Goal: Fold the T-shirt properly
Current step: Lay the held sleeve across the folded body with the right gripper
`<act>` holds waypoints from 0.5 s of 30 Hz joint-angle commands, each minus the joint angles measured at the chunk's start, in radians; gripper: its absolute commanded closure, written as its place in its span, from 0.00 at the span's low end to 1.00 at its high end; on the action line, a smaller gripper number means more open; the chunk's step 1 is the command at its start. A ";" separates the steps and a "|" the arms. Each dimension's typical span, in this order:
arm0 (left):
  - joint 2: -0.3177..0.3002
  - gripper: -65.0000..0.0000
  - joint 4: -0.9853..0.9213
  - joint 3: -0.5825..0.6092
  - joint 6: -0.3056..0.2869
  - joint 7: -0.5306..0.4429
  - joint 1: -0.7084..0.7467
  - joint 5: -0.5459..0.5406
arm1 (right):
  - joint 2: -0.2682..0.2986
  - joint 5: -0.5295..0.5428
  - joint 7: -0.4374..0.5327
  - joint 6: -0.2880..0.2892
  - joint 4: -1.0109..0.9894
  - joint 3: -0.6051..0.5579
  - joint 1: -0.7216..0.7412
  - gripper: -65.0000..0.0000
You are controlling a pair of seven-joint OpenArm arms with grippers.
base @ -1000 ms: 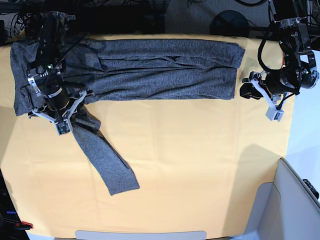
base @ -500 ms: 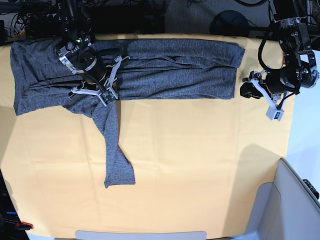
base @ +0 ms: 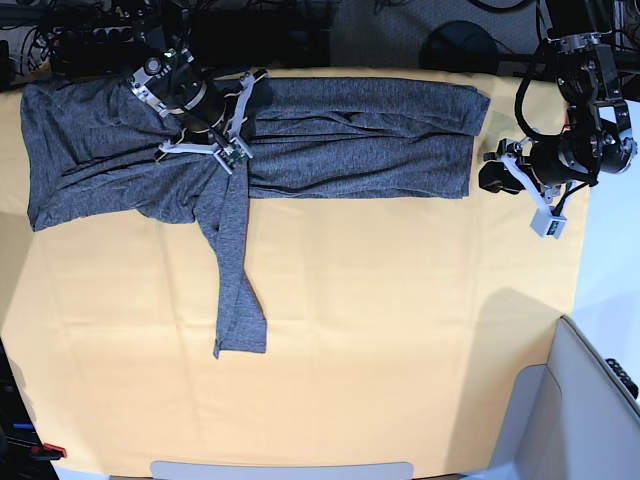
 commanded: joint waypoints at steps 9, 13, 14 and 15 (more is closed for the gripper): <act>-0.016 0.66 0.015 -0.003 -0.002 -0.005 -0.010 -0.010 | 0.041 0.005 0.185 -0.011 0.024 -0.054 -0.037 1.00; -0.016 0.66 0.015 -0.003 -0.002 -0.005 -0.010 -0.010 | 0.041 0.005 0.194 -0.007 0.024 -0.064 -0.045 1.00; -0.016 0.66 0.015 -0.003 -0.002 -0.005 -0.010 -0.010 | 0.041 0.005 0.194 -0.007 0.024 -0.064 -0.053 1.00; -0.016 0.66 0.015 -0.003 -0.002 -0.005 -0.010 -0.010 | 0.041 0.005 0.196 -0.007 0.024 -0.064 -0.057 1.00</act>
